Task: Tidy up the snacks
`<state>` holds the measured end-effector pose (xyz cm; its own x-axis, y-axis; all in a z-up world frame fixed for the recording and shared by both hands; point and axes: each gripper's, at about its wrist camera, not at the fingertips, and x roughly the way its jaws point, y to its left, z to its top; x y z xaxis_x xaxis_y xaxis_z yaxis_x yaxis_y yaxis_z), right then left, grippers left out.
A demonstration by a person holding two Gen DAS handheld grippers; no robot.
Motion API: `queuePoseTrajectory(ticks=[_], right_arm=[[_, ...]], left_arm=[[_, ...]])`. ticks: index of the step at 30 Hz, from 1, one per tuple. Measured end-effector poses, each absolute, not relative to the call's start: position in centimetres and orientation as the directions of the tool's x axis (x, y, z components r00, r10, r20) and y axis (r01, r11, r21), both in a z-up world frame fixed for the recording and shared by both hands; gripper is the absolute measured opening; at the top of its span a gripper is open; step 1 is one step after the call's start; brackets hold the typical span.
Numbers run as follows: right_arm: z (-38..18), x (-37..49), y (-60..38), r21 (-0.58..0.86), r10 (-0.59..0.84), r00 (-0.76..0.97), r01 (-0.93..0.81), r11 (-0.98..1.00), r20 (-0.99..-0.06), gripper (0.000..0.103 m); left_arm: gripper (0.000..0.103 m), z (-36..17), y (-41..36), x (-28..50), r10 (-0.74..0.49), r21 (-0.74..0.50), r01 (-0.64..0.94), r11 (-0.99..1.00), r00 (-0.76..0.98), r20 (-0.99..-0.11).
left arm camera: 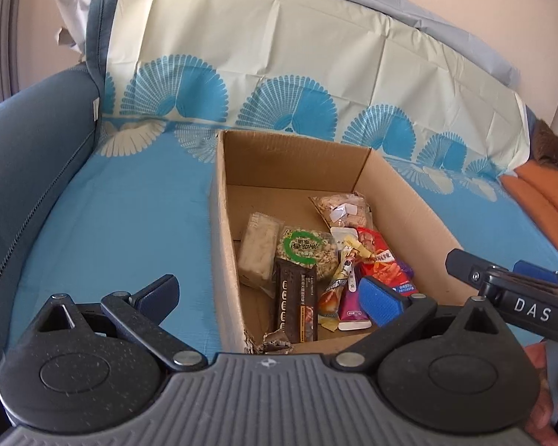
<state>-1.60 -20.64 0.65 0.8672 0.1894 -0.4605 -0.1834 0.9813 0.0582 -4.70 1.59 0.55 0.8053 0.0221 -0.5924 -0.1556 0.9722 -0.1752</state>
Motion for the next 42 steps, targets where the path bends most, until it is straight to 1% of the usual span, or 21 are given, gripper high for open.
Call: queuePoseTrajectory(ticks=[1, 3, 4, 5, 6, 7, 8, 10, 13, 15, 26, 42], right_arm=[[0.6, -1.5, -20.5, 0.057, 0.191, 0.866, -0.186, 0.981, -0.462, 0.102], [0.5, -1.5, -20.1, 0.043, 0.19, 0.864, -0.193, 0.98, -0.465, 0.102], [0.4, -1.5, -20.0, 0.033, 0.189, 0.864, -0.196, 0.98, -0.467, 0.102], [0.3, -1.5, -19.8, 0.023, 0.187, 0.864, -0.199, 0.98, -0.468, 0.102], [0.2, -1.5, -19.7, 0.015, 0.187, 0.863, -0.204, 0.979, -0.469, 0.102], [0.1, -1.5, -19.6, 0.007, 0.187, 0.862, -0.208, 0.978, -0.471, 0.102], [0.0, -1.4, -19.5, -0.001, 0.185, 0.861, -0.21, 0.978, -0.473, 0.102], [-0.2, -1.2, -19.5, -0.011, 0.177, 0.861, -0.207, 0.978, -0.476, 0.102], [-0.4, -0.9, -19.6, -0.007, 0.169, 0.856, -0.197, 0.98, -0.488, 0.102], [-0.4, -0.8, -19.5, -0.012, 0.159, 0.857, -0.189, 0.982, -0.49, 0.102], [-0.5, -1.1, -18.9, -0.038, 0.161, 0.859, -0.204, 0.978, -0.486, 0.102], [-0.6, -1.0, -19.0, -0.037, 0.157, 0.86, -0.2, 0.979, -0.485, 0.102]], left_arm=[[0.103, 0.2, 1.8, -4.7, 0.023, -0.177, -0.155, 0.972, 0.812, -0.584], [0.103, -0.6, 1.8, -4.5, 0.044, -0.142, -0.15, 0.978, 0.823, -0.567], [0.103, -0.8, 1.9, -3.8, 0.062, -0.133, -0.173, 0.976, 0.804, -0.591], [0.103, -0.8, 2.2, -3.2, 0.056, -0.163, -0.196, 0.967, 0.786, -0.616], [0.103, -0.7, 2.6, -3.0, 0.033, -0.2, -0.197, 0.96, 0.787, -0.616], [0.103, -0.5, 2.6, -3.1, 0.024, -0.211, -0.185, 0.96, 0.803, -0.595], [0.103, -0.3, 2.3, -3.1, 0.038, -0.185, -0.176, 0.967, 0.814, -0.579], [0.103, -0.2, 1.9, -2.8, 0.052, -0.152, -0.173, 0.973, 0.808, -0.587], [0.103, -0.5, 1.7, -2.6, 0.012, -0.18, -0.148, 0.972, 0.803, -0.596], [0.103, -0.8, 1.5, -2.5, 0.01, -0.178, -0.148, 0.973, 0.795, -0.607], [0.103, -0.7, 2.1, -2.7, 0.002, -0.197, -0.152, 0.969, 0.794, -0.608], [0.103, -0.9, 1.6, -2.6, -0.014, -0.197, -0.134, 0.971, 0.794, -0.608]])
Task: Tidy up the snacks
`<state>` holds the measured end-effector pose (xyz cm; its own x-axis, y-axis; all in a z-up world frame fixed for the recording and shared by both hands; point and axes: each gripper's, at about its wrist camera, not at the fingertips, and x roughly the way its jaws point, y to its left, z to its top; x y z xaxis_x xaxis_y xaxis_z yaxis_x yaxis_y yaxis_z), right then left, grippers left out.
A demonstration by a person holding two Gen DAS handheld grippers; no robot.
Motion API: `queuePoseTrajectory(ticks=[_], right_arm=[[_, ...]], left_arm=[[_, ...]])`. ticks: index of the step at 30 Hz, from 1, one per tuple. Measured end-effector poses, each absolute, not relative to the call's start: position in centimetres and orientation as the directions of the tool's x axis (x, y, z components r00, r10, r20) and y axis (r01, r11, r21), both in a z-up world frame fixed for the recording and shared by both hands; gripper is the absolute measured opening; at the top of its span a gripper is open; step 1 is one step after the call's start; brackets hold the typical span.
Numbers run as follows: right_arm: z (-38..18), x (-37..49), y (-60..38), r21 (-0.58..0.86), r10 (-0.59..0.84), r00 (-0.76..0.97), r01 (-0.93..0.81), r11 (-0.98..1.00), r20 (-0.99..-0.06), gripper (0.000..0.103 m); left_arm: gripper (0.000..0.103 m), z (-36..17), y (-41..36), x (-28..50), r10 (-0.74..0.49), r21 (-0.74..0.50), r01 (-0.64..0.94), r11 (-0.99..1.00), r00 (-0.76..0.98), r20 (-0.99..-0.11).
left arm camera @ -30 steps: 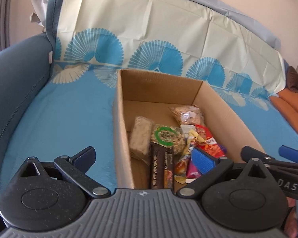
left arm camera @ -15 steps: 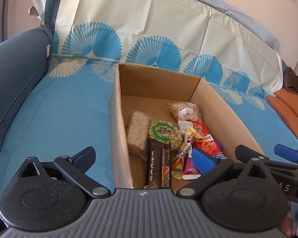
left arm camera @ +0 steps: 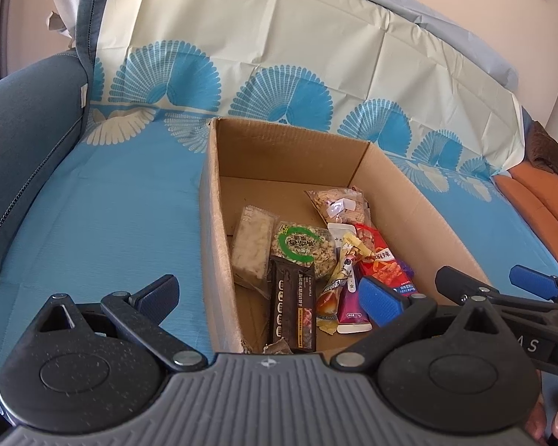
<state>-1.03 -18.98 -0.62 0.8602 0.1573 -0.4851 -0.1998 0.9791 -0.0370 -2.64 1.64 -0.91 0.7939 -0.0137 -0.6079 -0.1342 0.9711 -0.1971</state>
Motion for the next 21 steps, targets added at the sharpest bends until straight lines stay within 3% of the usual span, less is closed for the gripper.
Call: queuePoseTrajectory(ticks=[21], right_arm=[[-0.47, -0.94, -19.09, -0.037, 0.155, 0.861, -0.197, 0.98, -0.484, 0.102]], left_arm=[[0.103, -0.86, 1.45, -2.68, -0.018, -0.192, -0.122, 0.974, 0.801, -0.599]])
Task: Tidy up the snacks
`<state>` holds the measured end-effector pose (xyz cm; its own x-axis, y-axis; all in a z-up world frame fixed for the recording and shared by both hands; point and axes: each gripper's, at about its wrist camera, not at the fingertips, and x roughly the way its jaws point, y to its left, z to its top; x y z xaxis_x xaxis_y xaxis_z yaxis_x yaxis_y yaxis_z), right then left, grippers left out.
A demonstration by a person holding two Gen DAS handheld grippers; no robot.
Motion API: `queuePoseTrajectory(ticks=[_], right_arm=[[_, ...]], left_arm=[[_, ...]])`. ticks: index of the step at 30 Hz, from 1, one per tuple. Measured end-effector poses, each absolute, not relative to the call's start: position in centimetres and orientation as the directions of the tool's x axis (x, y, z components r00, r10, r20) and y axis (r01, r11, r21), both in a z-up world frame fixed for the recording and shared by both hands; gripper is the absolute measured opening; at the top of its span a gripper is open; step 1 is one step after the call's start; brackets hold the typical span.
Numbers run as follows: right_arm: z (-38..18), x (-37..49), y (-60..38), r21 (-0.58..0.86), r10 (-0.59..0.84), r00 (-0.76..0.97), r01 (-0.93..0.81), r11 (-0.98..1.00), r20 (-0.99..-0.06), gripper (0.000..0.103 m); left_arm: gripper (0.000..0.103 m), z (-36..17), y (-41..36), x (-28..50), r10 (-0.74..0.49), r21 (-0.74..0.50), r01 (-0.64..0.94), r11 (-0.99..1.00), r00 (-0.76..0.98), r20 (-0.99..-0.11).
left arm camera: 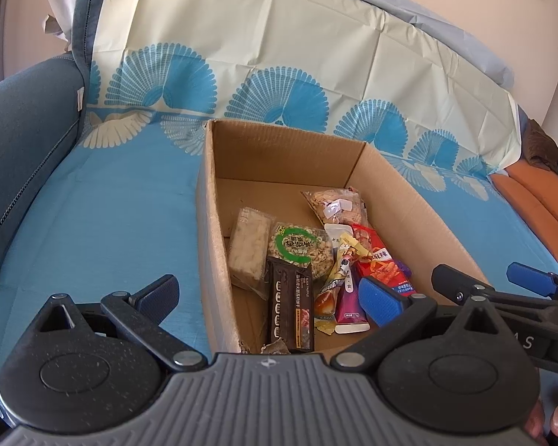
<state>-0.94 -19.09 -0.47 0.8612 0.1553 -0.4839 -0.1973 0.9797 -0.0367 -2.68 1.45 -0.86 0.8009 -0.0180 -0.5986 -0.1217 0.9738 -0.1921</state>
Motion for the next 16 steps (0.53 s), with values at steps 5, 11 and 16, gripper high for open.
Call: queuePoseTrajectory(ticks=[5, 11, 16], right_arm=[[-0.35, -0.82, -19.24, -0.029, 0.155, 0.862, -0.193, 0.981, -0.483, 0.102], [-0.42, -0.58, -19.25, -0.021, 0.155, 0.858, -0.189, 0.982, -0.49, 0.102], [-0.56, -0.2, -19.32, -0.008, 0.149, 0.854, -0.176, 0.984, -0.498, 0.102]], left_arm=[[0.103, -0.87, 1.48, -2.72, -0.023, -0.195, -0.117, 0.974, 0.803, -0.595], [0.103, -0.83, 1.33, -2.72, -0.038, -0.198, -0.098, 0.975, 0.809, -0.587], [0.103, -0.86, 0.93, -2.65, -0.039, -0.182, -0.083, 0.98, 0.811, -0.584]])
